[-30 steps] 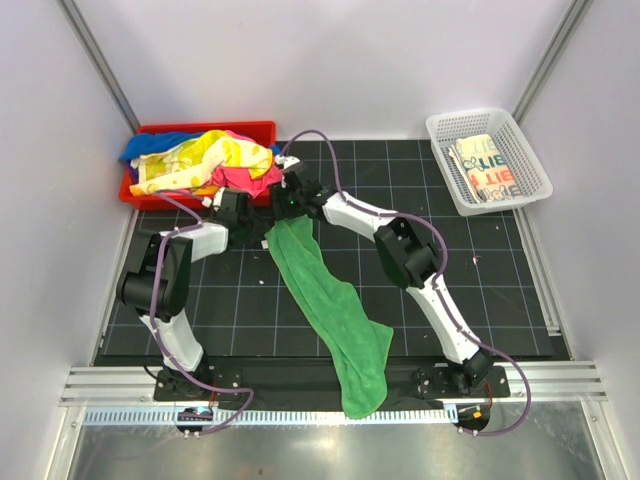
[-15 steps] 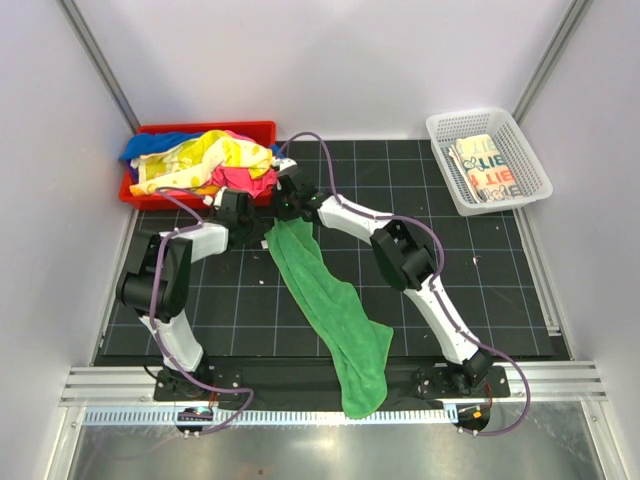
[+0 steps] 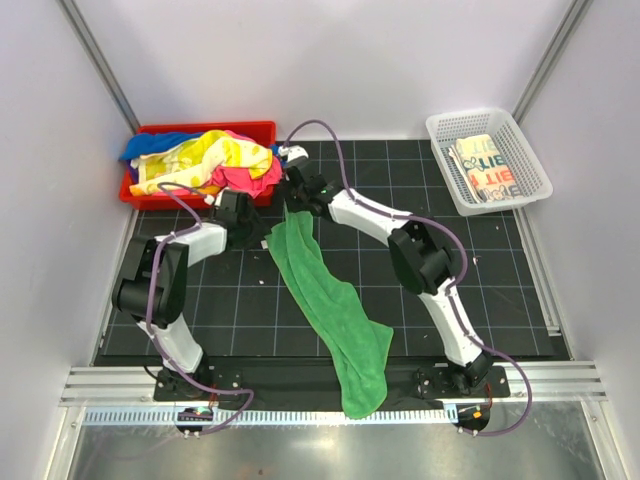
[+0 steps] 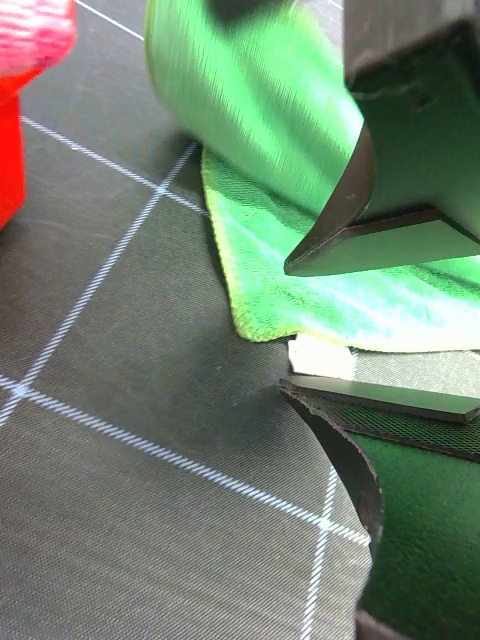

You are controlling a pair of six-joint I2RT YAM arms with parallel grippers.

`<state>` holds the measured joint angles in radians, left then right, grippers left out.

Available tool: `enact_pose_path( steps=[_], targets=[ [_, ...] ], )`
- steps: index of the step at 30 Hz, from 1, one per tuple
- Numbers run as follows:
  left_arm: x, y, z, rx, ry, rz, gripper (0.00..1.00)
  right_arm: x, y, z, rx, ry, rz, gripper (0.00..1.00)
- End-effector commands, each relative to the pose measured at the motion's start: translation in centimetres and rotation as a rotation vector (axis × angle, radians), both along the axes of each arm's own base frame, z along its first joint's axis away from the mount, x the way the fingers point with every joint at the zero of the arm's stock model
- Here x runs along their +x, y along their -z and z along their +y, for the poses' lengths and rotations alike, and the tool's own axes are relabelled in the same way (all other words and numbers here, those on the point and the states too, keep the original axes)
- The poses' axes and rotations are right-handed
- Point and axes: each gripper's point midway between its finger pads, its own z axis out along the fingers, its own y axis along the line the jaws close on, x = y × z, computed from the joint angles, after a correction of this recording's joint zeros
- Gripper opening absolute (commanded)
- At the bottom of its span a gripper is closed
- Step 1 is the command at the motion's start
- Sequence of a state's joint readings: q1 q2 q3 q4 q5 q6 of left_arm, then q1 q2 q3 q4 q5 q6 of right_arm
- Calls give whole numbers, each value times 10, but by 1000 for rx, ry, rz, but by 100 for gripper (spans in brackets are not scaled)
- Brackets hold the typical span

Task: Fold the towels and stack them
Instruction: Flatten out the crumpled towel

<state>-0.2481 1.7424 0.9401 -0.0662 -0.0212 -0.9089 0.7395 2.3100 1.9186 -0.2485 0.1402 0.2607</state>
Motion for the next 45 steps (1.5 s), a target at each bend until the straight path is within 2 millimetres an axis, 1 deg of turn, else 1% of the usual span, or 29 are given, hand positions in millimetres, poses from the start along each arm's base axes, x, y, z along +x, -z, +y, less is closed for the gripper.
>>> enact_pose_path(
  steps=[1,2,3,4,5,6,8,9,11,12,14,17,18,19,21,23,24,27,28,30,32,33,35,36,39,40,42,43,45],
  targets=[
    [-6,-10,-9,27,52,-5,49,3,-59,-22,-16,29,-105,1],
    [-7,-9,-11,29,56,-4,49,2,-60,-25,-25,36,-108,1],
    [-9,-7,-14,41,61,2,49,1,-55,-31,-42,41,-98,1],
    [-9,-5,-15,46,61,5,49,0,-60,-34,-43,43,-105,1],
    [-11,0,-17,52,65,16,49,0,-60,-37,-50,48,-105,1],
    [-10,0,-21,61,71,15,49,-1,-56,-43,-64,53,-95,1],
    [-12,7,-22,85,66,33,49,-1,-58,-50,-72,69,-97,1],
    [-11,8,-22,94,63,35,49,0,-52,-57,-83,80,-88,1],
    [-12,13,-19,135,43,44,50,0,-52,-65,-88,97,-86,1],
    [-13,15,-17,152,35,51,51,0,-46,-72,-98,106,-74,1],
    [-12,18,-11,202,11,54,52,0,-41,-78,-105,115,-64,1],
    [-9,19,-1,262,-16,60,52,3,-33,-95,-107,153,-47,1],
    [-11,22,0,278,-14,76,52,1,-28,-101,-109,162,-38,1],
    [-7,19,1,284,-15,69,50,5,-26,-110,-105,183,-31,1],
    [-6,20,4,310,-17,80,46,5,-19,-118,-97,195,-13,1],
    [-1,20,5,324,-21,83,41,10,-18,-128,-85,216,-2,1],
    [0,20,4,326,-16,83,39,9,-14,-131,-86,217,4,1],
    [5,19,-1,313,-2,83,31,12,-10,-138,-81,226,16,1],
    [5,21,-3,316,7,87,30,13,-8,-140,-82,229,19,1],
    [10,19,-4,316,7,81,29,16,-6,-145,-79,238,25,1],
    [13,19,-5,322,9,82,26,19,-4,-152,-75,248,30,1],
    [14,18,-5,321,11,81,20,19,-3,-153,-74,251,33,1],
    [15,18,-6,323,12,82,16,21,-2,-158,-76,260,36,1],
    [18,15,-6,322,12,75,12,24,-2,-163,-77,271,35,1],
    [25,9,-9,328,25,59,7,27,-2,-175,-93,300,36,1],
    [34,-1,-12,323,27,35,6,29,-3,-183,-99,317,35,1],
    [40,-5,-14,337,48,25,6,30,-4,-196,-122,346,34,1],
    [51,-17,-19,328,53,-7,5,32,-5,-204,-132,362,32,1],
    [59,-20,-22,336,79,-18,3,34,-9,-218,-166,405,23,1]
  ],
)
